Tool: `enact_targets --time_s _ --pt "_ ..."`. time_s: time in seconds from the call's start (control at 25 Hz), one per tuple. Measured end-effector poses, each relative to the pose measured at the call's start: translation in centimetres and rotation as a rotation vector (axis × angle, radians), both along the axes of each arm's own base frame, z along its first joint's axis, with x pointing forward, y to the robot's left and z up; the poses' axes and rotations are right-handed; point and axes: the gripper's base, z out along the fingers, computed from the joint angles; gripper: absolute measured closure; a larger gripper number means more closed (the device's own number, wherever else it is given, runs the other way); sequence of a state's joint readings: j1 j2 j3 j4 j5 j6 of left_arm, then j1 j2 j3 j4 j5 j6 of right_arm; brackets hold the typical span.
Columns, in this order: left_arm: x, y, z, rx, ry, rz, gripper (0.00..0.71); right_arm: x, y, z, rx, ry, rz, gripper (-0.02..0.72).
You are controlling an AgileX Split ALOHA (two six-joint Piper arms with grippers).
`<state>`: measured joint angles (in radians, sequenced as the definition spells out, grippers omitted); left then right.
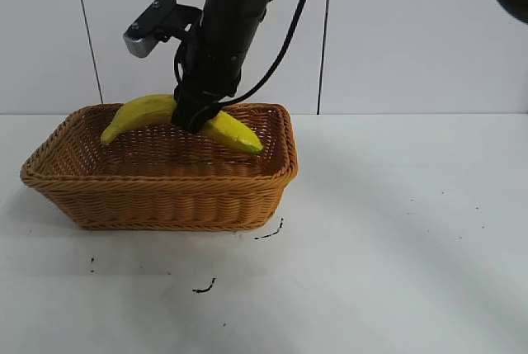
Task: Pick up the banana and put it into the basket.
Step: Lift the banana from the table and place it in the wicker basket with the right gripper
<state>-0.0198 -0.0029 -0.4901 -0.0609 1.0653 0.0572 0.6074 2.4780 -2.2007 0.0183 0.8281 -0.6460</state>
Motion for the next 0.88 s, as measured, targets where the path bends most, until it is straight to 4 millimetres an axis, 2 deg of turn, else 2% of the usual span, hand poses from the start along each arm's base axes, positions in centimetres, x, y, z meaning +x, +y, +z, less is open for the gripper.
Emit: enact_targets --time_s 0.12,0.32,0.36,0.48,0.56,0.64,0.88 --pt "0.0 0.0 0.0 0.0 0.0 0.0 0.015 0.0 0.1 -1.0 -0.007 0.017 -0.001 0.385" --pt "0.0 0.0 0.0 0.0 0.0 0.0 0.015 0.0 0.2 -1.2 0.01 0.027 -0.005 0.374" --pt "0.0 0.0 0.0 0.0 0.0 0.0 0.015 0.0 0.3 -1.2 0.017 0.032 -0.007 0.325" --pt "0.0 0.0 0.0 0.0 0.0 0.0 0.015 -0.1 0.3 -1.1 0.035 0.044 -0.014 0.105" --pt "0.0 0.0 0.0 0.0 0.0 0.0 0.015 -0.2 0.3 -0.7 0.047 0.063 -0.048 0.043" --pt "0.0 0.0 0.0 0.0 0.0 0.0 0.015 -0.5 0.0 0.3 0.063 0.088 -0.115 0.023" --pt "0.0 0.0 0.0 0.0 0.0 0.0 0.015 -0.9 -1.8 7.2 0.196 0.122 -0.409 0.014"
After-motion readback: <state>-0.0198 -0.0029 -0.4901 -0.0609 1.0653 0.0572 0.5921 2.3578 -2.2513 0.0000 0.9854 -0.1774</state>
